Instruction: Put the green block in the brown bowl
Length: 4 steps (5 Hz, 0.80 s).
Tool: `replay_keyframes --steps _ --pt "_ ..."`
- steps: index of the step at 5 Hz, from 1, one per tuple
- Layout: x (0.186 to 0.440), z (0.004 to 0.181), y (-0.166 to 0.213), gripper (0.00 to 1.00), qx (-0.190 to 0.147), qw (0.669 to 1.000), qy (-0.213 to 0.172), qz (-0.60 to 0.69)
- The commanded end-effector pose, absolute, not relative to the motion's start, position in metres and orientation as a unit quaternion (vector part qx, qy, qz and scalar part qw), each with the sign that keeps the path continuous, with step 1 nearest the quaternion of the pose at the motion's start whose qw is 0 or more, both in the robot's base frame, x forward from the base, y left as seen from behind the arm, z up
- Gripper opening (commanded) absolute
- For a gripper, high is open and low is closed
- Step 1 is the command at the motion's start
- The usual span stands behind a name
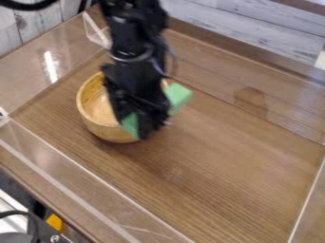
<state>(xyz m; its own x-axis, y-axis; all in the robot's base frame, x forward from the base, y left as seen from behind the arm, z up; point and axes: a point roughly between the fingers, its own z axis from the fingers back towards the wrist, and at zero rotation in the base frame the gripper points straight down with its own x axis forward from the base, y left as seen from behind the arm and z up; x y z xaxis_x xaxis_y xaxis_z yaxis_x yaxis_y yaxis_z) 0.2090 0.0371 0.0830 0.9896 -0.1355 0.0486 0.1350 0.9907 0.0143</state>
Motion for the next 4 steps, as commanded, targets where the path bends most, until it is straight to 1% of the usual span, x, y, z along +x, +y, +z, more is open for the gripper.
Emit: replay_keyframes --steps 1,2,4 --pt "0.214 0.088 0.055 0.0 0.015 0.997 -0.056 -0.055" --pt "0.214 0.083 0.058 0.0 0.016 0.997 -0.058 -0.057" --pt "0.22 0.099 0.066 0.0 0.016 0.997 -0.061 -0.042"
